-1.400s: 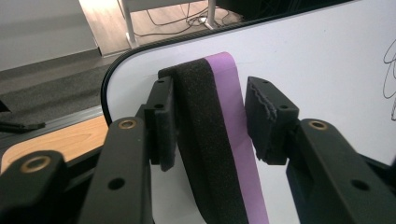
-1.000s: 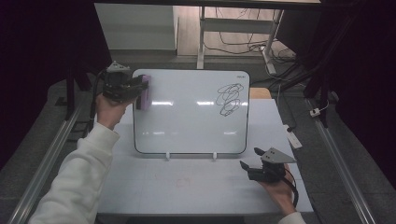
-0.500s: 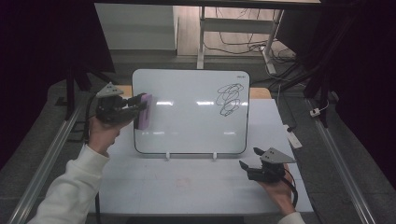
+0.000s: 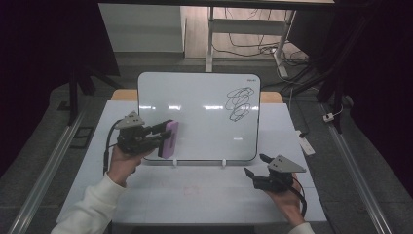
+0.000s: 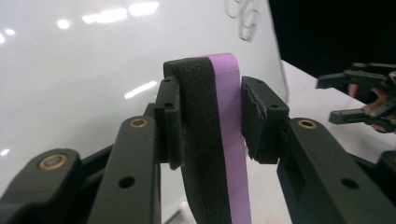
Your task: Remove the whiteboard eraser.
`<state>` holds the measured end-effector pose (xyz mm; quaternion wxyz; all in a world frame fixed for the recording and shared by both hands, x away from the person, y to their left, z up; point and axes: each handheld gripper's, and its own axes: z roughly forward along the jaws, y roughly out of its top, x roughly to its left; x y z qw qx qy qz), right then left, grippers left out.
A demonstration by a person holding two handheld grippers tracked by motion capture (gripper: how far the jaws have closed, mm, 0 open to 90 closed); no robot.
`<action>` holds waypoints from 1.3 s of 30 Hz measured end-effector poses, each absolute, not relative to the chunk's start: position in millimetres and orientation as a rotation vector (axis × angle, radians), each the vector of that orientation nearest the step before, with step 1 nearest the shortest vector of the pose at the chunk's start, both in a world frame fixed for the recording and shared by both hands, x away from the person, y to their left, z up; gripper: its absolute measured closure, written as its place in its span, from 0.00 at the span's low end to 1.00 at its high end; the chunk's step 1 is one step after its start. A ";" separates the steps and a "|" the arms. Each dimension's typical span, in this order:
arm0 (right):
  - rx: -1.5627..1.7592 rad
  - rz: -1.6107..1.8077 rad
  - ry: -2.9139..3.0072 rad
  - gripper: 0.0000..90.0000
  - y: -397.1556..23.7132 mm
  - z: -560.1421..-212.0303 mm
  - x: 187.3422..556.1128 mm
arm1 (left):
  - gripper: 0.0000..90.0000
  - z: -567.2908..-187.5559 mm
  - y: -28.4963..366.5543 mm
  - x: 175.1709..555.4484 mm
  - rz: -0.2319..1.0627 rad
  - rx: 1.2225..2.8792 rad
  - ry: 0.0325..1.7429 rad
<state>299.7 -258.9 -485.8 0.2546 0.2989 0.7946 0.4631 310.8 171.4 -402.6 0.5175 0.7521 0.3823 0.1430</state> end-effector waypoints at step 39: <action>0.991 1.627 2.281 0.27 -137.7 -487.9 308.1 | 0.68 -446.7 79.1 312.9 0.244 1.849 0.805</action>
